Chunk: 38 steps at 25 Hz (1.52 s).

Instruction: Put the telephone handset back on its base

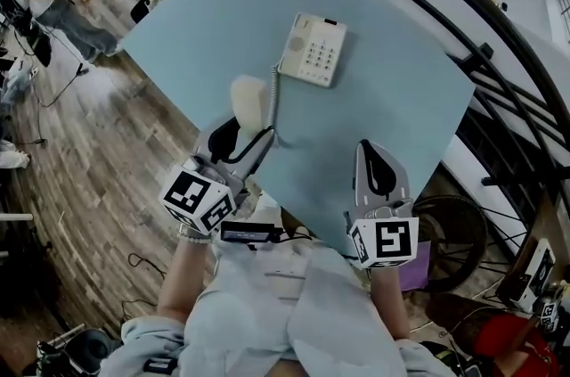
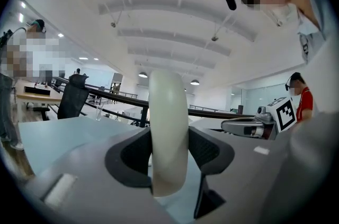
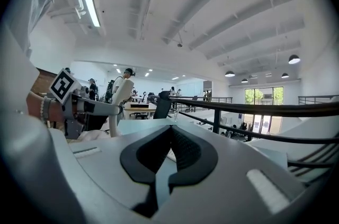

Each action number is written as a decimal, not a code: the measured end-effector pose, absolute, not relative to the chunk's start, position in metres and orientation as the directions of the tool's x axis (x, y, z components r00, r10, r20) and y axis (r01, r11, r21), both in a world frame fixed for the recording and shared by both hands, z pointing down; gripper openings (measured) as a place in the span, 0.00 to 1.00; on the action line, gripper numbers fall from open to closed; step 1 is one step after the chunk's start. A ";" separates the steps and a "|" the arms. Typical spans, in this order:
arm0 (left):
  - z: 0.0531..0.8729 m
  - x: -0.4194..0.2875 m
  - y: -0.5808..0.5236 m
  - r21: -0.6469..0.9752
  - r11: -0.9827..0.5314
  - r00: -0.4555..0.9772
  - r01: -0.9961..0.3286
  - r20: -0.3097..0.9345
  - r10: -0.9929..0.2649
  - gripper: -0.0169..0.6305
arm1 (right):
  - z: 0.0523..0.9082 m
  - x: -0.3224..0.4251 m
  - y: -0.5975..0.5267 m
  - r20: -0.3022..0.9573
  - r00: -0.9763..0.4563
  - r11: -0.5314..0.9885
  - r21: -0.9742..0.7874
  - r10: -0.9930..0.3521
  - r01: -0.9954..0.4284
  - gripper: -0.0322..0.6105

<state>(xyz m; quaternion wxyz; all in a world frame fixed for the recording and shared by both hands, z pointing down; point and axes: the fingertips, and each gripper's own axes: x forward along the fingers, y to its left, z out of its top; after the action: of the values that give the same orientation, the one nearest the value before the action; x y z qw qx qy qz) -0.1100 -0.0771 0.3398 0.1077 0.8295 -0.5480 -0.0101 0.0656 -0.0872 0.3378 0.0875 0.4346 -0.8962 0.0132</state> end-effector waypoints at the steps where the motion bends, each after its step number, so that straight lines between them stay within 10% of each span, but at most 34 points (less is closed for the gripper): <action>1: 0.340 -0.113 -0.083 0.190 -0.383 0.407 -0.904 0.104 -0.908 0.36 | 0.338 0.063 -0.091 0.173 -0.601 0.617 0.053 -0.780 -0.785 0.05; 38: 0.427 -0.135 -0.294 0.277 -0.574 0.636 -0.770 0.279 -0.719 0.36 | 0.382 0.043 -0.197 0.308 -0.334 0.371 0.070 -0.891 -0.926 0.05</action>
<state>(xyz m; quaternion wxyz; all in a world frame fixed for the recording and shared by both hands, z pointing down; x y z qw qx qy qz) -0.1349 -0.2941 0.4272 0.1889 0.8846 -0.4210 0.0677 0.0430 -0.1971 0.3821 0.1490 0.5576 -0.8145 0.0587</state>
